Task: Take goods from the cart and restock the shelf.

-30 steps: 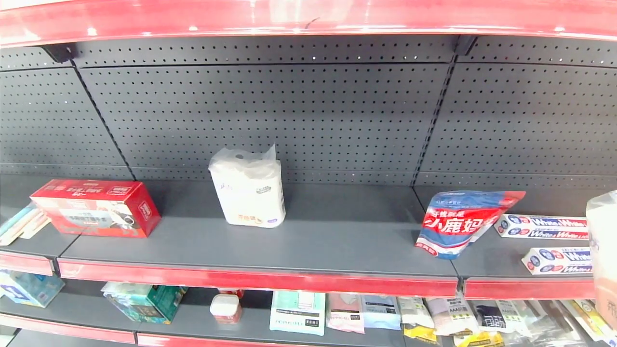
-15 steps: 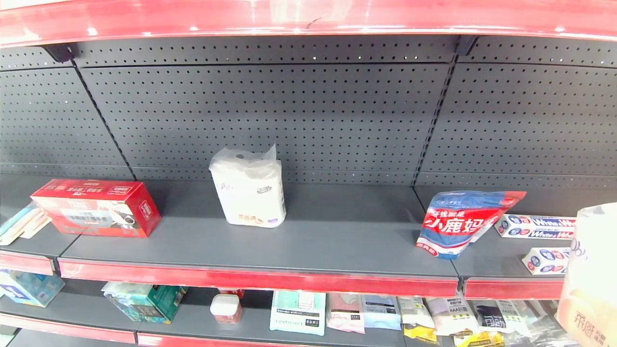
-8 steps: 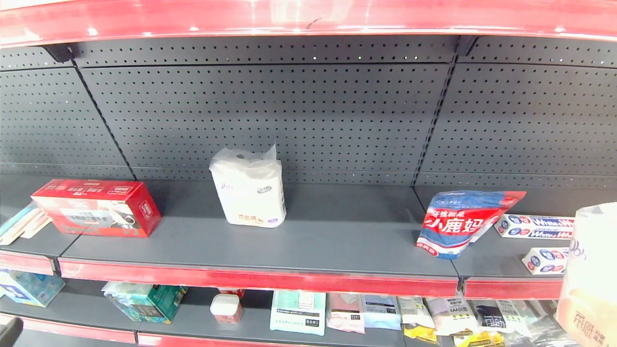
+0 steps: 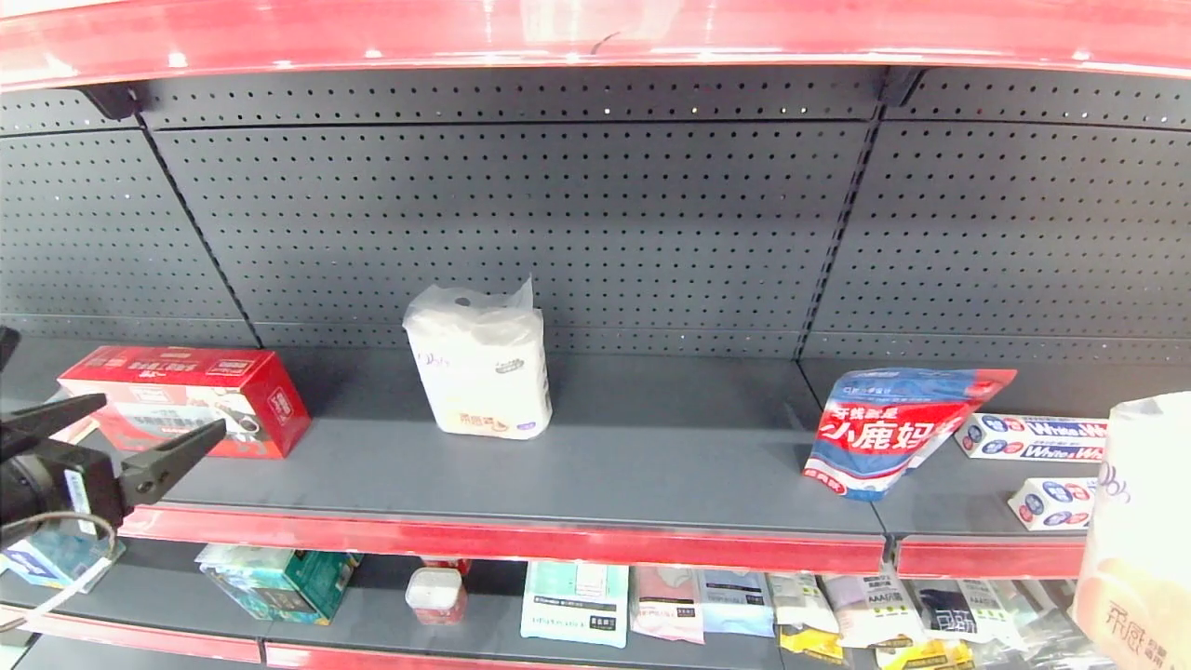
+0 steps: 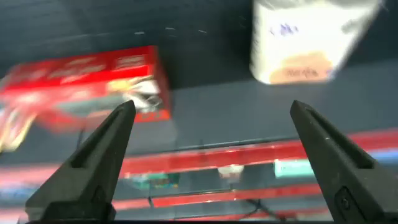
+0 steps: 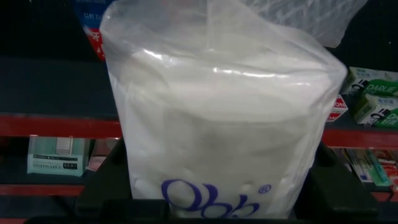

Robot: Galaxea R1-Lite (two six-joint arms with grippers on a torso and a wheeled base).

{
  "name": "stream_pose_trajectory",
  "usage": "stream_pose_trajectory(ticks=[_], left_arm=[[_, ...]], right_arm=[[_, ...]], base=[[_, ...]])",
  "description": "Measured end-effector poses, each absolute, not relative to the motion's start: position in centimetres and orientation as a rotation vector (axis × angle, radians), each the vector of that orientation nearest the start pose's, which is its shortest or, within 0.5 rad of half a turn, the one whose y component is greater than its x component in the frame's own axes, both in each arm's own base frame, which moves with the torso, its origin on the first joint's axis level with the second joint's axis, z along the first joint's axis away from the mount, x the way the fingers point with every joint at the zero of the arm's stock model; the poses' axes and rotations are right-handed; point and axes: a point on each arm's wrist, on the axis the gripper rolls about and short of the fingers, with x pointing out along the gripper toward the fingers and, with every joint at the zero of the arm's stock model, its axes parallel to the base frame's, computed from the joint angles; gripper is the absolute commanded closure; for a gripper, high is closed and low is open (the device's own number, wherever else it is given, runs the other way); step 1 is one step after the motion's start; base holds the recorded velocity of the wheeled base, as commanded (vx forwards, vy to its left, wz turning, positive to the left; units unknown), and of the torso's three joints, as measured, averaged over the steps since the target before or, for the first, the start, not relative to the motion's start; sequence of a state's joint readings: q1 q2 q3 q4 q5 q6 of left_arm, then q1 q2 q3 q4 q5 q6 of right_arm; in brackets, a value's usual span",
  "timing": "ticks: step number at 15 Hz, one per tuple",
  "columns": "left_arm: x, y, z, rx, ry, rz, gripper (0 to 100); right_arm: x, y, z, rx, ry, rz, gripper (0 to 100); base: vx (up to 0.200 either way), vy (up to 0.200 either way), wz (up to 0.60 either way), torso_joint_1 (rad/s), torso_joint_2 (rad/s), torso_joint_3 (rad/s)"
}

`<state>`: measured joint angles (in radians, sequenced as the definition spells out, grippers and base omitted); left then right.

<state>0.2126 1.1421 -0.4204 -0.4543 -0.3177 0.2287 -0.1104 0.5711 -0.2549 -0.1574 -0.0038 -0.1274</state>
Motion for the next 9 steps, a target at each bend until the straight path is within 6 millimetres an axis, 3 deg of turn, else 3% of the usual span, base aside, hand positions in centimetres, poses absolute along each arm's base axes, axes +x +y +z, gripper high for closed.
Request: stream_pose_trajectory(ticks=[5, 9], left_arm=[[22.6, 6.7, 17.6, 0.157, 0.23, -0.392, 0], [27.8, 7.9, 16.0, 0.153, 0.232, -0.543, 0]], right_arm=[[3.8, -0.4, 15.7, -0.126, 0.19, -0.103, 100], [3.8, -0.4, 15.3, -0.131, 0.206, -0.104, 100]], base=[[0.0, 0.0, 0.0, 0.0, 0.0, 0.0], [0.0, 0.0, 0.0, 0.0, 0.0, 0.0]])
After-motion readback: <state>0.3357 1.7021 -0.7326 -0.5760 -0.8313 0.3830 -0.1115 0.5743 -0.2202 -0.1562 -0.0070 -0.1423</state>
